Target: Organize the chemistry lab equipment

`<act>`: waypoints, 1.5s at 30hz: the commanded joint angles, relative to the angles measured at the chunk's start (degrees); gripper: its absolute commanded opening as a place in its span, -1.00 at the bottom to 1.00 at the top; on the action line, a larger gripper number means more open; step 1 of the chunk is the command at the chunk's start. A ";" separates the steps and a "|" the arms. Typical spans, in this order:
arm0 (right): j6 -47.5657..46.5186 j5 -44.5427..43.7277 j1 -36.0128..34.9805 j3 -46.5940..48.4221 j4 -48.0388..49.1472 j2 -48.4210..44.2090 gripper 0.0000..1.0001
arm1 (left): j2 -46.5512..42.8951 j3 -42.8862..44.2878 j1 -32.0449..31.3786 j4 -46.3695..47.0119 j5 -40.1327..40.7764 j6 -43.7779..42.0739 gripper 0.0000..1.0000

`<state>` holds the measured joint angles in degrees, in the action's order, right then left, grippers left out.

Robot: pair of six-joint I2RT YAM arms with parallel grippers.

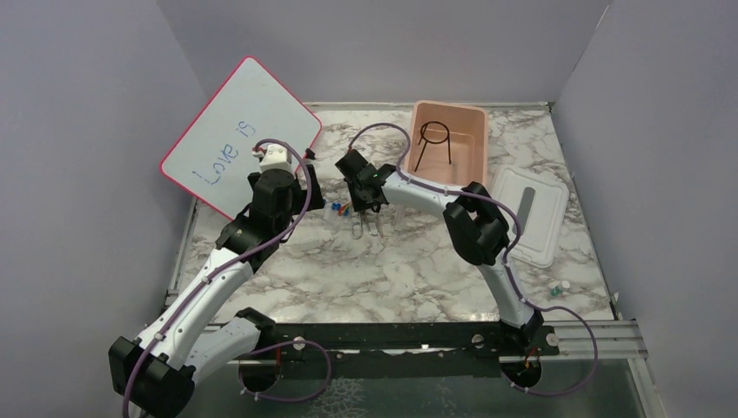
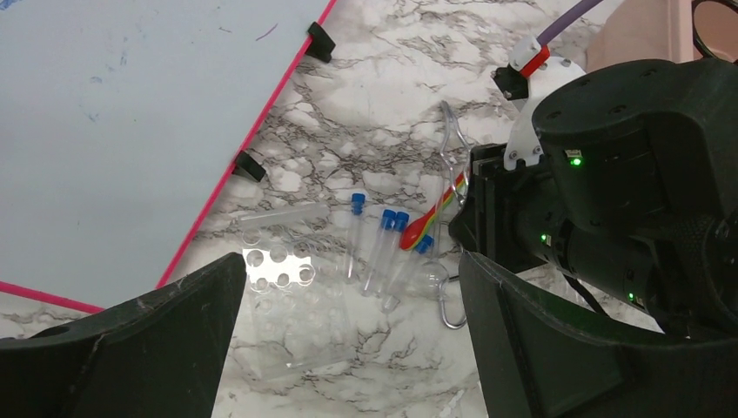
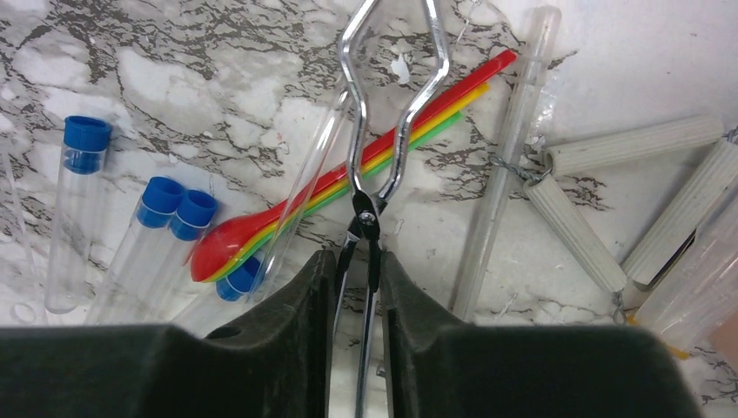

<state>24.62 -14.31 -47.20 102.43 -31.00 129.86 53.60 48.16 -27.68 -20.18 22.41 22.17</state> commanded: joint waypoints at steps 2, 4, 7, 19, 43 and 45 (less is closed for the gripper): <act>0.60 1.24 0.57 -1.41 0.88 3.02 -0.65 | 0.46 0.62 1.24 2.52 -5.80 -0.31 0.90; 0.71 0.34 0.59 -1.66 1.01 2.32 -0.82 | 0.22 0.30 1.31 2.52 -6.08 -0.29 0.90; 0.64 -0.92 0.53 -2.32 2.24 -0.45 -0.94 | -0.38 0.09 1.31 2.53 -5.82 -0.28 0.90; -0.19 0.50 0.54 -8.77 9.06 -19.05 -0.99 | -3.12 -0.68 1.40 3.13 -4.32 -0.12 0.90; -4.89 -7.12 21.54 -20.23 8.03 -41.19 -0.99 | -2.85 -1.11 1.40 4.01 -6.32 -0.11 0.90; -5.47 -5.67 23.92 -21.71 9.04 -40.43 -0.99 | -2.58 -1.13 1.40 3.99 -6.42 -0.11 0.89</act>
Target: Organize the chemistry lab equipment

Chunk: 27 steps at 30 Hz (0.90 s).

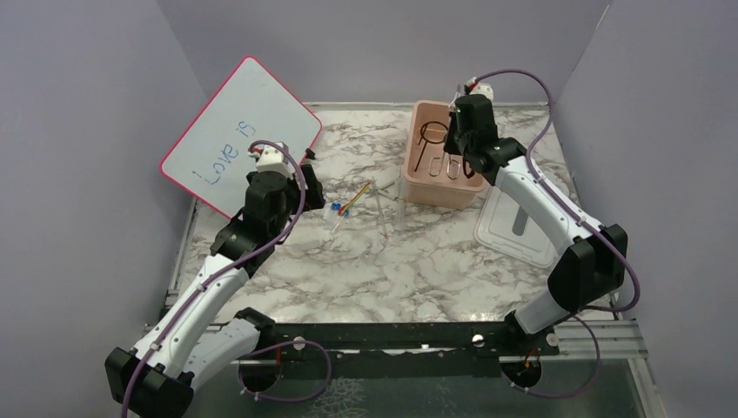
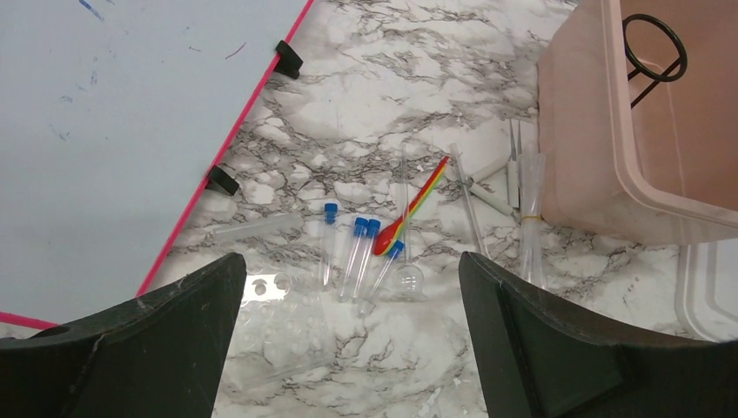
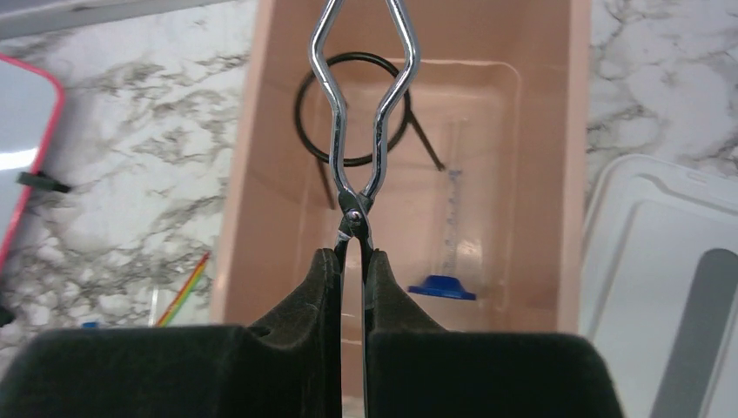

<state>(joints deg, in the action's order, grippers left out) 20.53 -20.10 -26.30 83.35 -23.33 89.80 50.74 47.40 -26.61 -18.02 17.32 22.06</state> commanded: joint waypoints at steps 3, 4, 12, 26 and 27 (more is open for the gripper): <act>-1.65 3.29 6.64 -1.06 1.18 2.96 -0.99 | 0.86 -0.33 0.33 1.94 -1.60 0.00 0.89; -1.83 4.13 7.41 -0.27 1.15 4.14 -0.99 | 1.05 -0.29 0.33 1.98 -1.94 0.01 0.89; -1.83 6.45 9.42 -0.29 1.65 11.95 -0.99 | 1.68 -0.28 0.33 1.97 -2.21 -0.09 0.89; 0.57 7.35 9.65 -4.64 4.08 18.46 -0.97 | 2.11 -0.28 0.33 1.80 -2.20 -0.27 0.90; 0.82 7.35 9.64 -5.04 4.28 18.74 -0.96 | 2.20 -0.29 0.33 1.84 -2.20 -0.27 0.90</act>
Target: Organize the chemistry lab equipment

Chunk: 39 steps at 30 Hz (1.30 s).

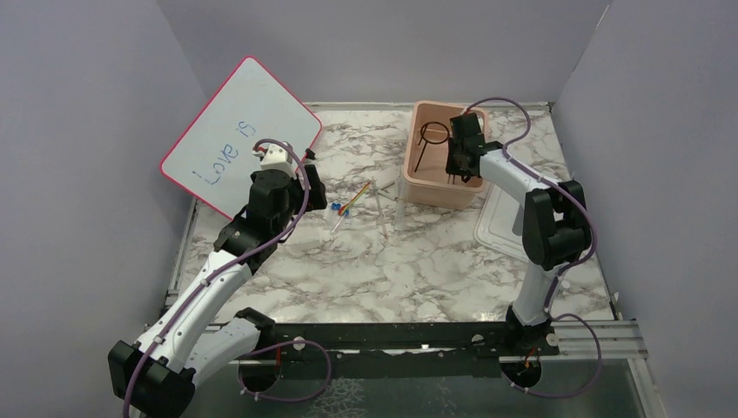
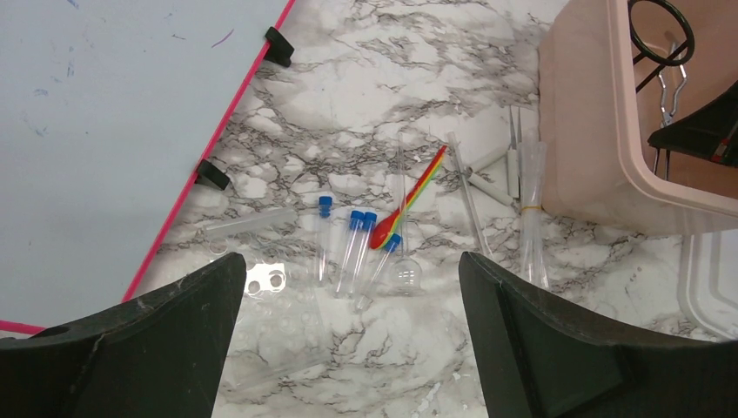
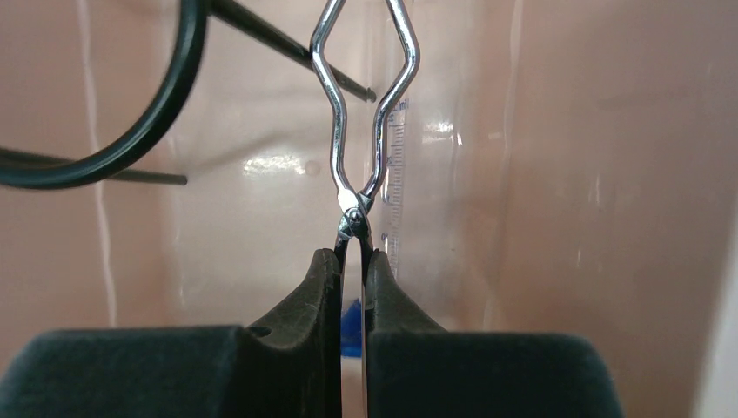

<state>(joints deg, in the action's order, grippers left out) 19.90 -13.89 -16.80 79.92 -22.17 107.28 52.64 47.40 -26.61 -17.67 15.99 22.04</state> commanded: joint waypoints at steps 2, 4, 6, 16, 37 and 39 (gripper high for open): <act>1.63 0.82 0.20 -2.15 3.63 1.87 -0.92 | 0.52 -0.16 0.33 1.50 -1.00 -0.25 0.89; 1.72 0.10 0.19 -2.35 3.92 2.47 -0.85 | 0.65 -0.18 0.33 1.50 -1.11 -0.24 0.90; 1.91 -0.46 0.20 -2.53 3.98 2.55 -0.76 | 0.73 -0.20 0.33 1.42 -1.13 -0.25 0.90; 3.80 -0.58 0.19 -5.25 2.52 -6.96 -0.09 | 1.58 -0.01 0.33 1.41 -2.07 -0.16 0.89; 3.61 5.27 -21.71 3.12 -1.60 -17.09 -0.11 | -1.27 -0.40 0.42 1.25 0.47 0.50 0.90; 4.53 5.18 -24.81 3.89 -0.98 -13.82 -0.12 | -1.78 -0.40 0.42 1.17 1.18 0.53 0.90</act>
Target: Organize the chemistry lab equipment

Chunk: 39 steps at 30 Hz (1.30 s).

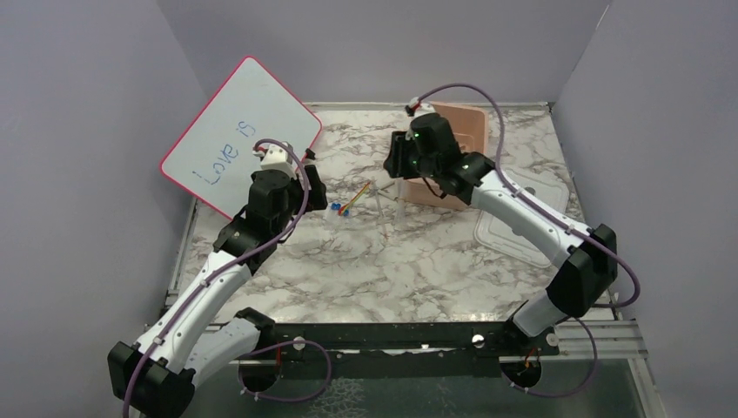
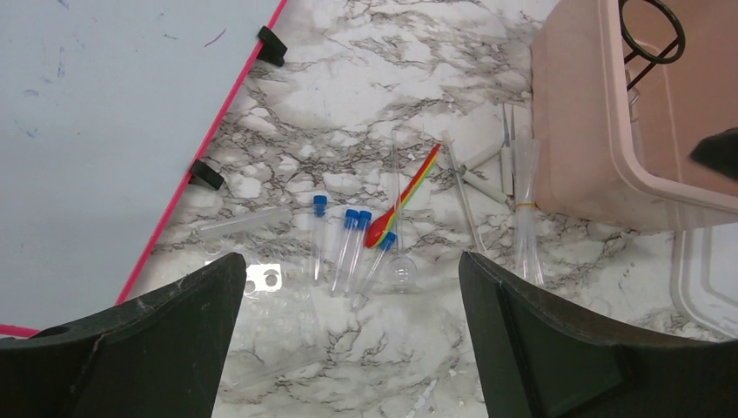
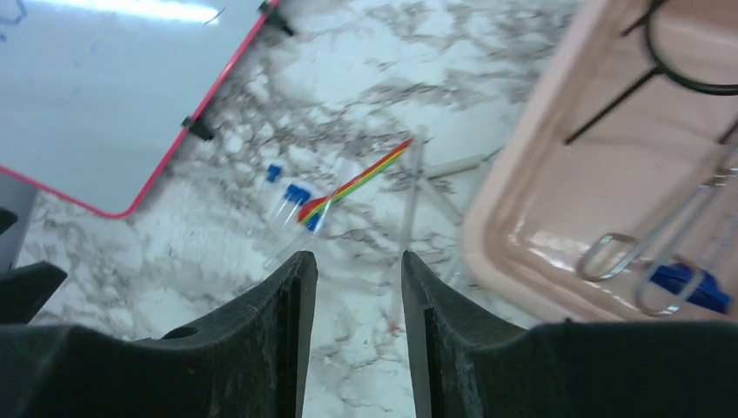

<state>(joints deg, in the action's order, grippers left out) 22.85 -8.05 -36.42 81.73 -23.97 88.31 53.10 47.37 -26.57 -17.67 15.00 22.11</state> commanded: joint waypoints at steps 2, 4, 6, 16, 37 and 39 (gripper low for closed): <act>3.11 -0.40 -7.79 4.07 0.41 9.34 -0.11 | -2.55 -0.41 0.38 0.89 3.01 0.63 0.90; 4.82 -1.15 -10.23 5.96 0.35 13.61 -0.11 | -2.74 -0.33 0.38 0.44 4.69 0.93 0.90; 7.61 -2.00 -11.48 7.85 0.16 17.89 -0.12 | -2.94 -0.21 0.38 -0.29 6.80 1.40 0.90; 16.21 -2.42 -12.07 11.31 2.81 30.29 -0.47 | -3.91 0.32 0.33 -2.20 10.72 2.41 0.90; 18.90 -6.04 -11.95 17.66 0.90 40.84 -0.43 | -4.26 -0.03 0.38 -1.05 8.20 1.98 0.90; 18.81 -5.57 -11.99 17.83 1.02 41.53 -0.50 | -4.15 -0.16 0.38 -1.05 8.05 1.97 0.89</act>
<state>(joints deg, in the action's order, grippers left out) 40.73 -12.32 -48.38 97.86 -23.22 127.66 49.67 47.37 -26.57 -19.51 23.59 24.01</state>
